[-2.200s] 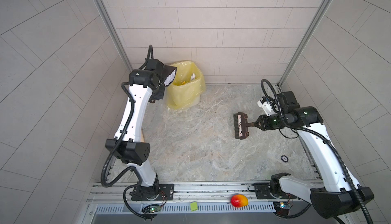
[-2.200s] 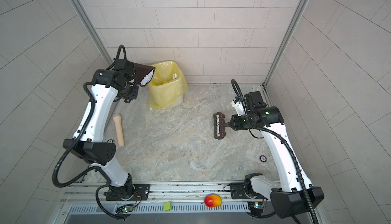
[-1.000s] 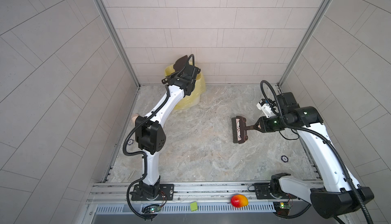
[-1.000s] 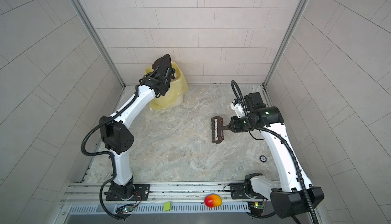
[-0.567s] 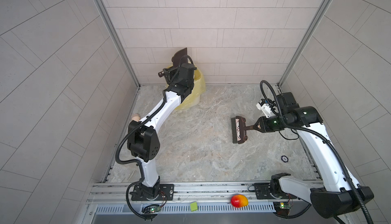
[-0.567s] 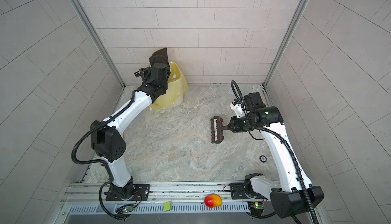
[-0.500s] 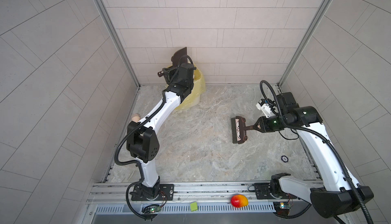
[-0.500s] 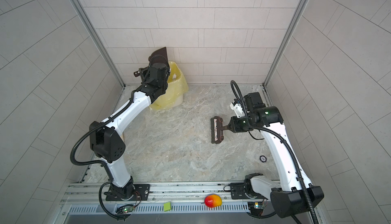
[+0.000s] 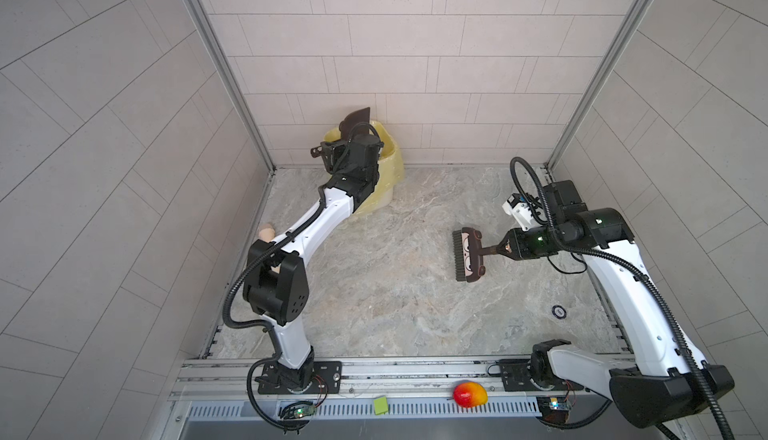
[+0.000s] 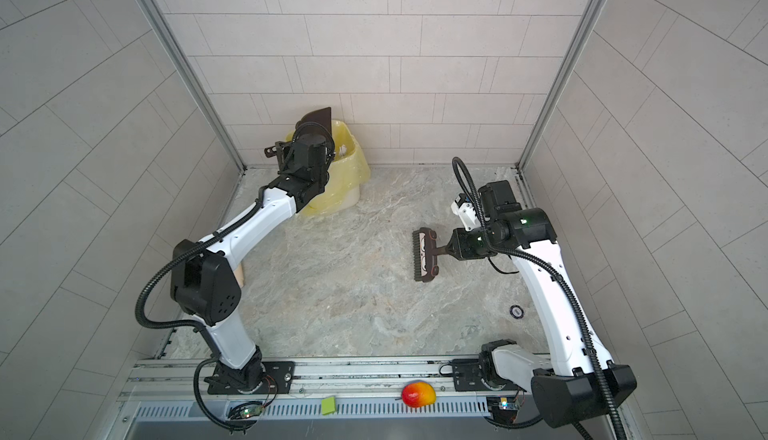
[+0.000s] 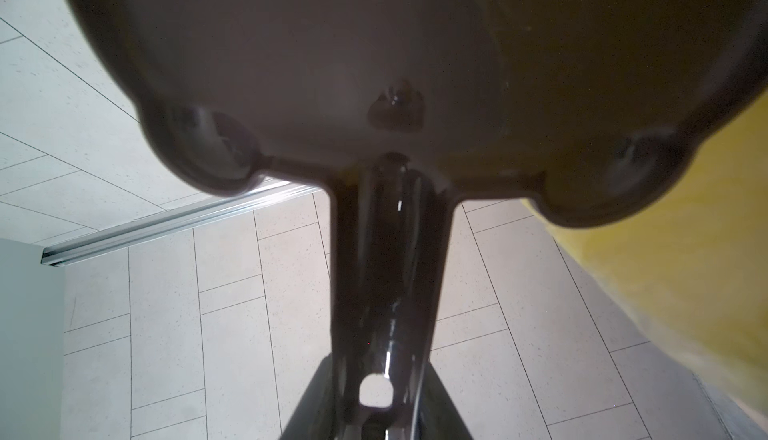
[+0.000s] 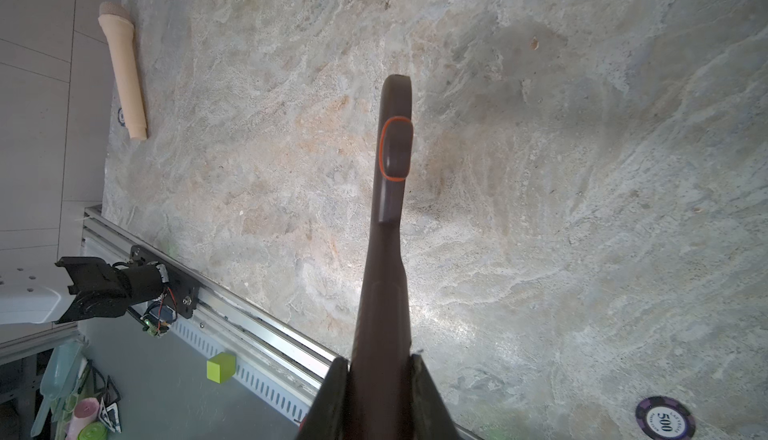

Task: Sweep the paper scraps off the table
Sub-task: 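Tip the dustpan over the yellow bin with the left gripper, then lower the dustpan and brush onto the table and open both grippers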

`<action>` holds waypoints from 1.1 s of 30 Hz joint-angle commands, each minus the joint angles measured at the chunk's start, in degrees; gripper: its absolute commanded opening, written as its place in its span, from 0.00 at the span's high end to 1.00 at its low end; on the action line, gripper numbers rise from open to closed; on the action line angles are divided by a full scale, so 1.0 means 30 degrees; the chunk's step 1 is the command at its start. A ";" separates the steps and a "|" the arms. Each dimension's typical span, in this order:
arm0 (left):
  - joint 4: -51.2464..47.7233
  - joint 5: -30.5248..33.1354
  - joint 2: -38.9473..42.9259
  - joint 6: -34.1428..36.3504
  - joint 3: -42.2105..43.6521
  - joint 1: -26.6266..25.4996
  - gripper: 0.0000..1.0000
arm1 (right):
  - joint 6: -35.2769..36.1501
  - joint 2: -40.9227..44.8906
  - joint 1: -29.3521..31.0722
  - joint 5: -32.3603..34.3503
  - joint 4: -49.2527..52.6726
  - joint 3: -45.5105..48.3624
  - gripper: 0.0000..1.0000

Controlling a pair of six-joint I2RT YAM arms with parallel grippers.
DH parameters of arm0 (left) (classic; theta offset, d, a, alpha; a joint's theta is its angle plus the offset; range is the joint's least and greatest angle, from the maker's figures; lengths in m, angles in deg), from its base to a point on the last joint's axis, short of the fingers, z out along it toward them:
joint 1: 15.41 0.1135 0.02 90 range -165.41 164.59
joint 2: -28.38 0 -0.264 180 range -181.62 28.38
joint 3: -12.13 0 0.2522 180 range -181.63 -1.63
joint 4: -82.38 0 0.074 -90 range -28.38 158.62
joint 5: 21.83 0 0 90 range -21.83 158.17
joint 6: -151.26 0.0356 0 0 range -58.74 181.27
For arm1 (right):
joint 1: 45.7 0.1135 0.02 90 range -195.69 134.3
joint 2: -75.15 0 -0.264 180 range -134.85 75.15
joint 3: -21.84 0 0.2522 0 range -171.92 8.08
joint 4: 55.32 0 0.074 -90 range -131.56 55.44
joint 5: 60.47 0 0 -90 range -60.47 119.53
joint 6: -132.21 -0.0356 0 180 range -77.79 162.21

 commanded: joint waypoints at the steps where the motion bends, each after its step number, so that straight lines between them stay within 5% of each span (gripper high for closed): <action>1: 0.1091 -0.0051 0.1309 0.0207 0.0004 0.0140 1.00 | -0.0054 0.0069 0.0094 -0.0431 -0.0096 -0.0707 1.00; 8: -0.2039 0.0360 0.1727 -0.3421 -0.1700 0.0058 1.00 | -0.0199 0.0157 0.0111 -0.0037 -0.0268 -0.0677 1.00; 20: -1.6377 -0.2595 0.3560 -2.0351 -0.4997 -0.4096 1.00 | -0.1867 0.0362 -0.0358 0.1350 -0.2828 0.0048 1.00; 24: -1.8741 -0.5104 0.4505 -2.5739 -0.3538 -0.5857 1.00 | -0.2952 0.0303 -0.0809 0.1814 -0.4531 0.0629 1.00; 33: -1.7621 -1.1620 0.6490 -3.3619 0.3593 -0.9042 1.00 | -0.5355 0.0143 -0.2013 0.1832 -0.9372 0.3316 1.00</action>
